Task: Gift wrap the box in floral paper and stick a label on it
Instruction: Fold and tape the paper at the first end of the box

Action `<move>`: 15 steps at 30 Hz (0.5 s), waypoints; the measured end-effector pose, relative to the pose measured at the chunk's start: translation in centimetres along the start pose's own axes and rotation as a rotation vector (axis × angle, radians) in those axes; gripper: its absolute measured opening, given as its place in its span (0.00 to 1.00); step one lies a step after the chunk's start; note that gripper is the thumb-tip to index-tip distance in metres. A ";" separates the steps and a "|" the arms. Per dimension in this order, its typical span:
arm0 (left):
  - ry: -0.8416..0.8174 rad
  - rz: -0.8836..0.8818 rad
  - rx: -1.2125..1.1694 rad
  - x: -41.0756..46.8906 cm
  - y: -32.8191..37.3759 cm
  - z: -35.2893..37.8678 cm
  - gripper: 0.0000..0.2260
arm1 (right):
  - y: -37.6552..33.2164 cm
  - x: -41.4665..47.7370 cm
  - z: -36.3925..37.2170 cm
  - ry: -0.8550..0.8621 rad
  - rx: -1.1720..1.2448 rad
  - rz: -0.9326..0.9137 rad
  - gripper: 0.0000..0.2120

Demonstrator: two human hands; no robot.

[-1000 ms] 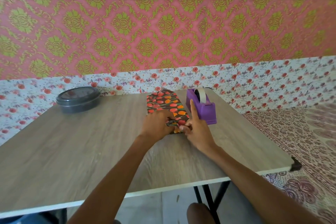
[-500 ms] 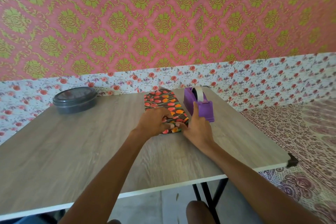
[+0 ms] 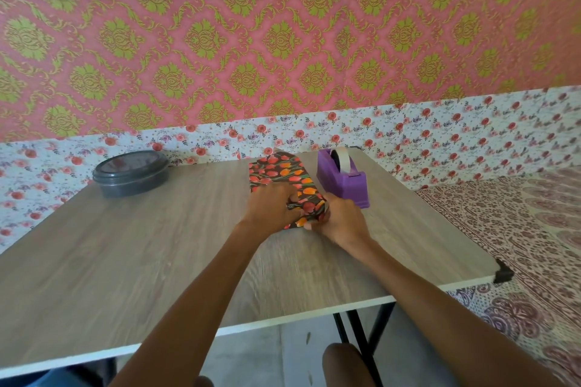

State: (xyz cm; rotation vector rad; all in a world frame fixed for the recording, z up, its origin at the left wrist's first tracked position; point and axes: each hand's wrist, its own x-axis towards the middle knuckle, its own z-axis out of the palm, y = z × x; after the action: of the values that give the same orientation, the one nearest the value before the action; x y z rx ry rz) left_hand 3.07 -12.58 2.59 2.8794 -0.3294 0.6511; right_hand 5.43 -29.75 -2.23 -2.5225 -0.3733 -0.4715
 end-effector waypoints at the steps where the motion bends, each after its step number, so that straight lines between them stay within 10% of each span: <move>1: -0.004 -0.001 0.003 0.0 0.0 -0.1 0.13 | -0.1 0.1 0.1 0.031 -0.020 0.010 0.27; 15: -0.181 0.026 0.001 0.8 -0.5 -0.7 0.14 | 0.6 0.8 -1.5 -0.125 0.043 0.030 0.03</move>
State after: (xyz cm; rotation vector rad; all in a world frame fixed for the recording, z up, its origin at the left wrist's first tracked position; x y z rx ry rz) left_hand 3.62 -12.05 3.50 2.9455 -0.3918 0.3943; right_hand 6.02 -30.94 -0.96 -2.5187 -0.3875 -0.2914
